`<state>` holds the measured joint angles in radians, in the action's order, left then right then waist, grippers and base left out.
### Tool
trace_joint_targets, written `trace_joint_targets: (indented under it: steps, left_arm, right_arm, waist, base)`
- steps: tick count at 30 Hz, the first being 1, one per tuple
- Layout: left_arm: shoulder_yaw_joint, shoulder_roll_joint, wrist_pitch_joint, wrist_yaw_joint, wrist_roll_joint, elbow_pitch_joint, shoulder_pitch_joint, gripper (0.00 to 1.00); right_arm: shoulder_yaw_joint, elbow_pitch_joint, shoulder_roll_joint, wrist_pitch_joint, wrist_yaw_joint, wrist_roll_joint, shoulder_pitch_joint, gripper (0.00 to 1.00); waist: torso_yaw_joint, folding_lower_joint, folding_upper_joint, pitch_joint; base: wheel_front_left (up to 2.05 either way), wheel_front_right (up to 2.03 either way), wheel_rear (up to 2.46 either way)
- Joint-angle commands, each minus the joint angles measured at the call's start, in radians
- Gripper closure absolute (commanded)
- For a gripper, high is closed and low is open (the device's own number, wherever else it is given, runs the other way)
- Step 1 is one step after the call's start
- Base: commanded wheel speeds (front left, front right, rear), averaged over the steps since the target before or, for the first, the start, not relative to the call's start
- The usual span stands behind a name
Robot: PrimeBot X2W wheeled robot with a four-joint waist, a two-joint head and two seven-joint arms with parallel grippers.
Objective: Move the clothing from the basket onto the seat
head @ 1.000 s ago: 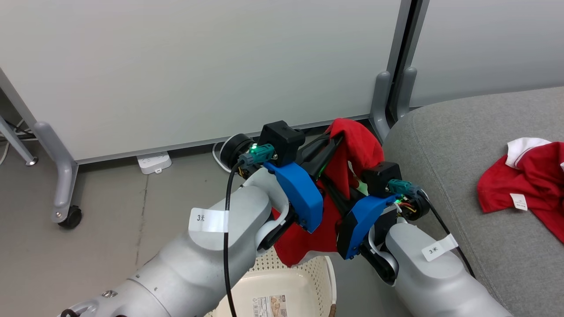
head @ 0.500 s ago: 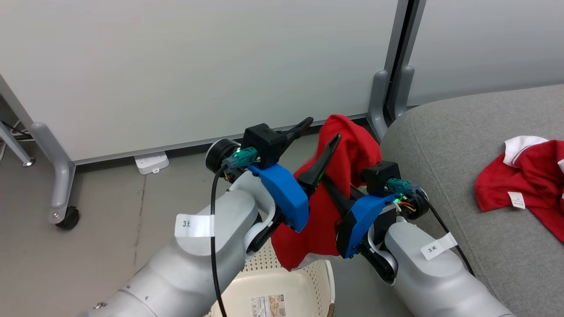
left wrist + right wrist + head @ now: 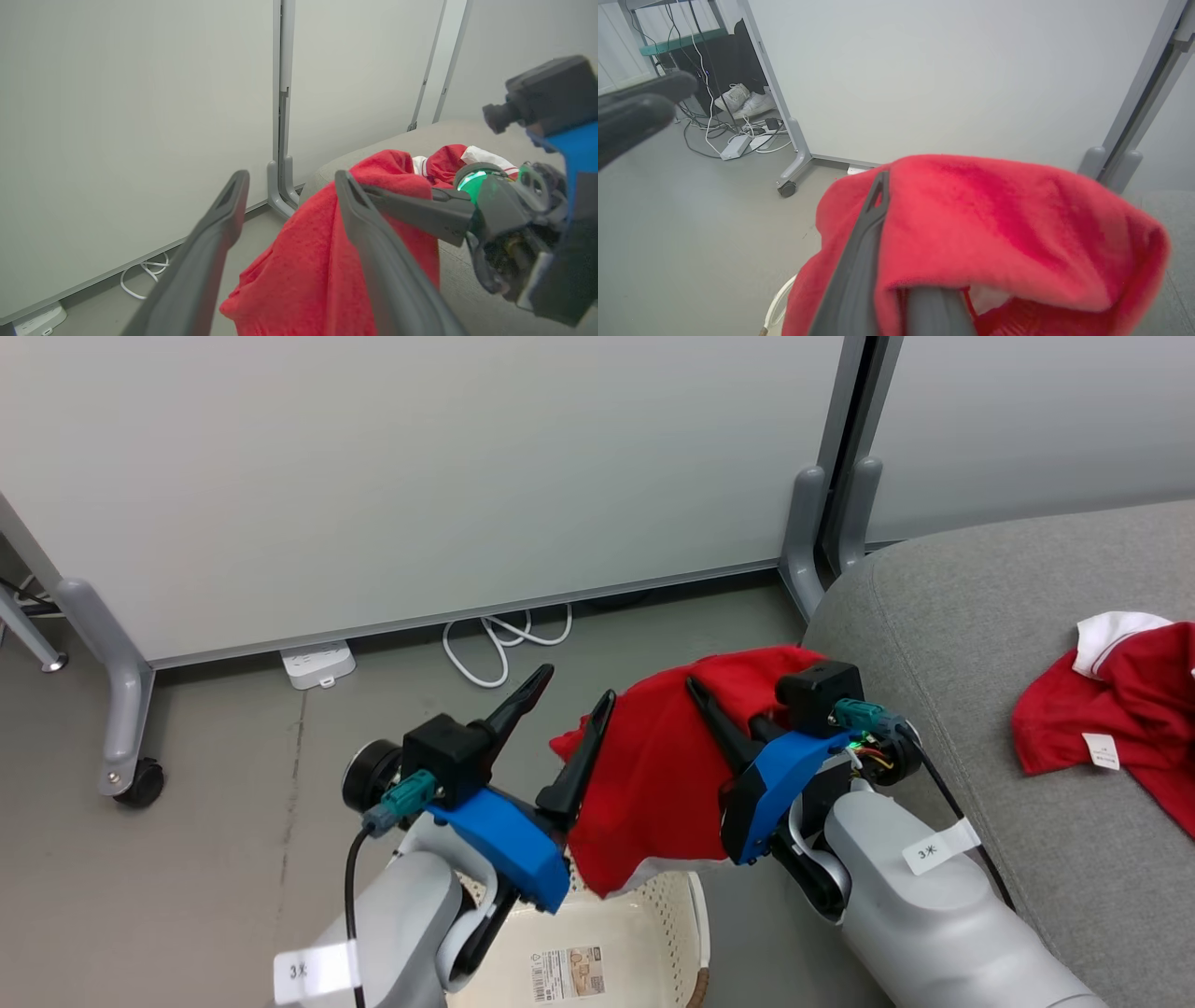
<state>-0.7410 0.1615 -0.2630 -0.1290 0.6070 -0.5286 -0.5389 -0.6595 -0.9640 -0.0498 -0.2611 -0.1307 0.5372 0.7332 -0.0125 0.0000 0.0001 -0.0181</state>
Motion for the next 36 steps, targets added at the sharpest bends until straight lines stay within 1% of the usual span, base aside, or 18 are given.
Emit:
trace_joint_targets:
  steps: [1,2,3,5,8,16,27,32,36]
  left_arm:
    - [0.018,0.006,-0.003,-0.003,-0.019,0.022,0.032,0.00]
    - [0.036,0.012,-0.003,-0.003,-0.037,0.039,0.055,0.00]
    - [0.078,0.019,-0.003,-0.003,-0.064,0.079,0.103,0.00]
    - [0.107,0.023,-0.003,-0.003,-0.089,0.114,0.150,0.00]
    - [0.139,0.029,-0.003,-0.003,-0.110,0.144,0.214,0.00]
    - [0.193,0.040,-0.003,-0.003,-0.134,0.167,0.307,0.00]
    - [0.224,0.028,-0.003,-0.003,-0.152,0.175,0.335,0.00]
    - [0.227,0.025,-0.003,-0.003,-0.160,0.175,0.328,0.00]
    - [0.229,0.023,-0.003,-0.003,-0.159,0.176,0.321,0.00]
  right_arm:
    - [0.009,0.007,-0.001,-0.005,0.000,-0.009,0.011,1.00]
    - [0.016,0.012,-0.001,-0.005,0.000,-0.014,0.008,1.00]
    - [0.029,0.022,-0.001,-0.005,0.000,-0.024,0.000,1.00]
    - [0.039,0.032,-0.001,-0.005,0.000,-0.034,-0.009,1.00]
    - [0.049,0.042,-0.001,-0.005,0.000,-0.042,-0.023,1.00]
    - [0.073,0.054,-0.003,-0.005,0.000,-0.059,-0.045,1.00]
    - [0.096,0.066,-0.003,-0.005,0.000,-0.069,-0.067,1.00]
    - [0.099,0.074,-0.003,-0.003,0.000,-0.068,-0.064,1.00]
    - [0.100,0.080,-0.004,0.001,0.000,-0.072,-0.063,1.00]
  waist:
    - [-0.001,0.0000,-0.0001,-0.002]
    - [-0.002,0.0000,-0.0001,-0.003]
    - [-0.003,0.0000,-0.0001,-0.005]
    - [-0.005,0.0000,-0.0001,-0.006]
    - [-0.009,0.0000,-0.0001,-0.005]
    - [-0.008,0.0000,-0.0001,-0.001]
    - [-0.005,0.0000,-0.0001,0.004]
    - [-0.019,0.0000,-0.0001,0.000]
    - [-0.045,0.0000,-0.0001,-0.005]
  base:
    - [0.00,0.00,0.00]
    - [0.00,0.00,0.00]
    - [0.00,0.00,0.00]
    - [0.00,0.00,0.00]
    - [0.00,0.00,0.00]
    - [0.00,0.00,0.00]
    - [0.00,0.00,0.00]
    - [0.00,0.00,0.00]
    - [0.00,0.00,0.00]
